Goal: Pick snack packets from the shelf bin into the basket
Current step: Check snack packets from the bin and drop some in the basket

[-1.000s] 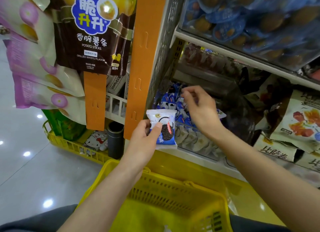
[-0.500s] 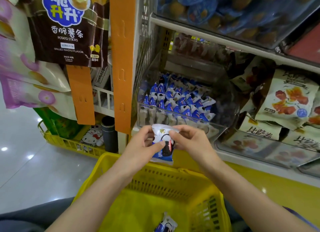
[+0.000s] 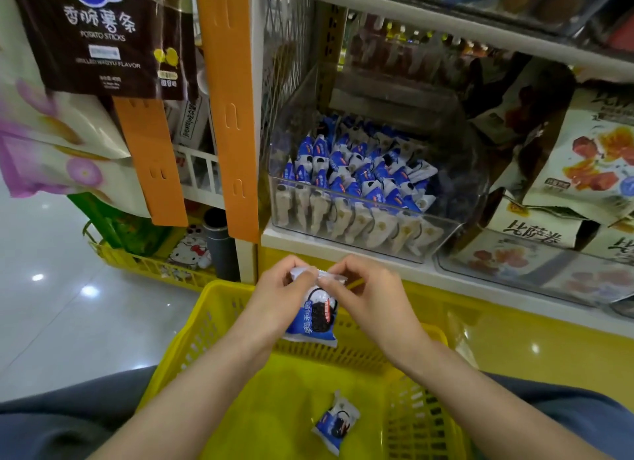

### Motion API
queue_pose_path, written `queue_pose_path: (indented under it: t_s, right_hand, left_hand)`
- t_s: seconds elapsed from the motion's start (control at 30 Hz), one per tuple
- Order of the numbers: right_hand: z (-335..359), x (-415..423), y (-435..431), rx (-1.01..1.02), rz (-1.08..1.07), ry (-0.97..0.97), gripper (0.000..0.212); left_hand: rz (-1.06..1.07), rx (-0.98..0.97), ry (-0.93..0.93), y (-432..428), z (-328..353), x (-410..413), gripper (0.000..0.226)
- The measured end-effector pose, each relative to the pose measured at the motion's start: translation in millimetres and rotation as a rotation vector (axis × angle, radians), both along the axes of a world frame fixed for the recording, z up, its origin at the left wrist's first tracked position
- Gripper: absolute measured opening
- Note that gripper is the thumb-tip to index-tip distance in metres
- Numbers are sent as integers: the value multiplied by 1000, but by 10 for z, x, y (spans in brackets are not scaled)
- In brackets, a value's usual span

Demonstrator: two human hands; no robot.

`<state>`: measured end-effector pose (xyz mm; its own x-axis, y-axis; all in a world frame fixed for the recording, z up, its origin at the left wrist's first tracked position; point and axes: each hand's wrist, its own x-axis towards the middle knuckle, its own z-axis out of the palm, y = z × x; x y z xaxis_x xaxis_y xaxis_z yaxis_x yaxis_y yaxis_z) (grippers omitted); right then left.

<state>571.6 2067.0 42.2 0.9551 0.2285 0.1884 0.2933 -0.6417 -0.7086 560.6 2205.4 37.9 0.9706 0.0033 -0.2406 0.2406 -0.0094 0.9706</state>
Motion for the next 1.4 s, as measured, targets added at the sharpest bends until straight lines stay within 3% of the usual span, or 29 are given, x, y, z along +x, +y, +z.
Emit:
queue_pose_path:
  t_s: [0.07,0.13,0.2,0.27,0.37,0.47,0.53,0.63,0.7,0.8,1.0,1.2,1.3,1.4]
  right_hand:
    - [-11,-18,-12,-124,22,-115,7]
    - [-35,-30,1,-100,23,-119,7]
    - [-74,-28,29,72,-25,20,12]
    - [-111,-4,40,277,-110,221,20]
    - [-149,30,49,588,-248,464,17]
    - [-162,21,57,851,-329,628,10]
    - [-199,-26,50,800,-282,698,5]
    - [-261,-143,55,571,-99,822,20]
    - [-302,-204,73,443,-18,854,33]
    - [-356,-237,83,201,16,607,56]
    - [-283,-215,100,336,44,342,9]
    - [-275,-192,109,415,8,329,15]
    - [-260,-239,91,209,53,91,7]
    - [-241,-225,40,-70,127,-154,13]
  left_hand:
    - [11,-80,94,-10,-13,-1,22]
    - [29,-153,176,-17,-20,-10,18]
    - [41,-191,213,-10,-17,-23,9]
    - [19,-153,227,2,-39,-27,22]
    - [19,-46,209,22,-86,-47,34]
    - [103,-139,152,47,-128,-68,31]
    - [144,-92,79,91,-155,-60,22]
    - [165,33,-33,166,-189,-34,6]
    - [121,137,-87,199,-211,-41,10]
    - [11,310,-173,230,-250,-79,18]
    - [-147,433,-202,228,-278,-148,12]
    - [-115,287,-145,219,-272,-157,19]
    - [-113,207,-114,221,-294,-142,23]
    - [-102,171,-86,199,-315,-124,22]
